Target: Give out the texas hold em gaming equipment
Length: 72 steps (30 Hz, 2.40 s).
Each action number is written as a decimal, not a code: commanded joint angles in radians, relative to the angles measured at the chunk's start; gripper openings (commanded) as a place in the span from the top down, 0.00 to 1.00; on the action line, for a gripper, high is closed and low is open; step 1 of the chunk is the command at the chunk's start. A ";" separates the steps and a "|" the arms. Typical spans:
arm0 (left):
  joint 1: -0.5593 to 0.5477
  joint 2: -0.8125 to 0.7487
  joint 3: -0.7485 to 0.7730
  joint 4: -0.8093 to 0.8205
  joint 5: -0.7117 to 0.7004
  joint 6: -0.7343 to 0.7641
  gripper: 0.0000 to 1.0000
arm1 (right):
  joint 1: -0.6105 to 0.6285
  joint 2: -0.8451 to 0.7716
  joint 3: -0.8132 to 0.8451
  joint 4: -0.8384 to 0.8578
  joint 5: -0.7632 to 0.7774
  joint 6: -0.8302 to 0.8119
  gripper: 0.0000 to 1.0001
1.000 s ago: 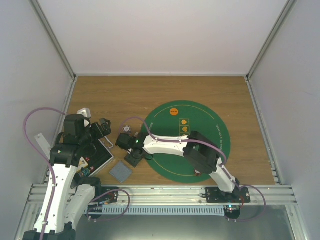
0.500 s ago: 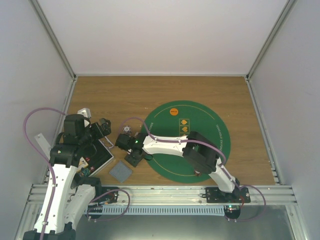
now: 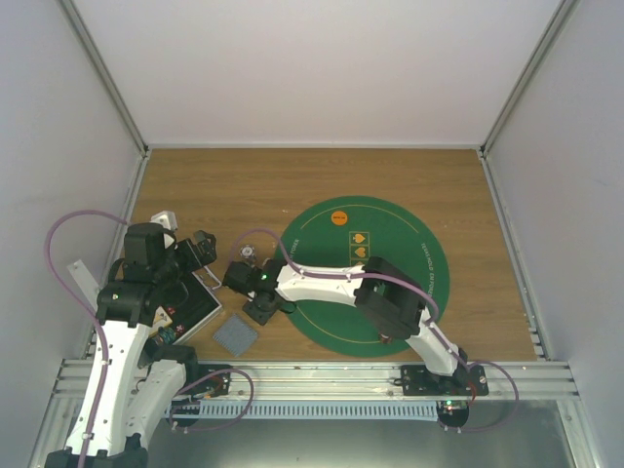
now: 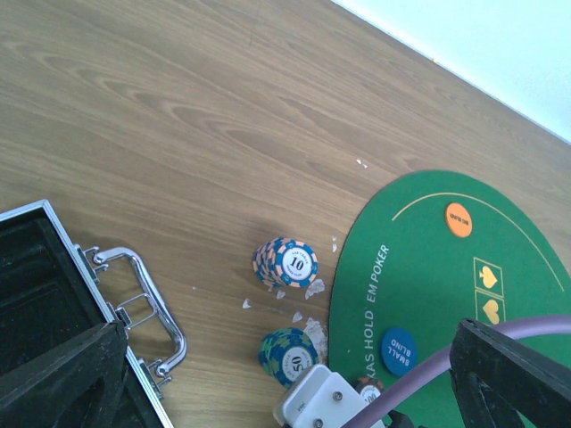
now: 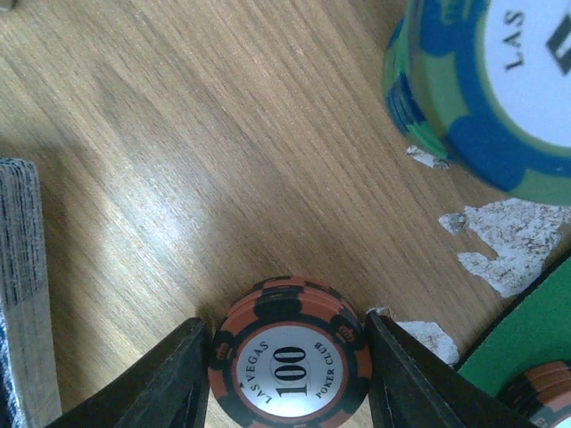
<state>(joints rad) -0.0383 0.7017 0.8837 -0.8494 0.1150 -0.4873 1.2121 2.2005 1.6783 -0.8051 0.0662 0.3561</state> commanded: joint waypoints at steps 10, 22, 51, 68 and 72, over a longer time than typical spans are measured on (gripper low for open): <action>0.006 -0.016 0.009 0.030 0.007 0.004 0.01 | 0.029 0.022 0.006 -0.032 0.036 -0.009 0.62; 0.006 -0.019 0.016 0.029 0.006 0.003 0.01 | 0.025 -0.058 0.000 0.006 0.081 0.003 0.63; 0.006 -0.015 0.035 0.019 0.000 0.014 0.01 | -0.367 -0.235 -0.103 0.049 0.097 -0.080 0.63; 0.007 -0.007 0.058 0.021 -0.009 0.046 0.01 | -0.639 0.066 0.233 0.051 0.064 -0.209 0.62; 0.008 -0.004 0.057 0.021 -0.021 0.042 0.01 | -0.657 0.138 0.321 0.026 0.053 -0.238 0.62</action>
<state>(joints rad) -0.0383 0.6975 0.9165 -0.8532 0.1112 -0.4526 0.5777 2.2662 1.9079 -0.7551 0.1326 0.1658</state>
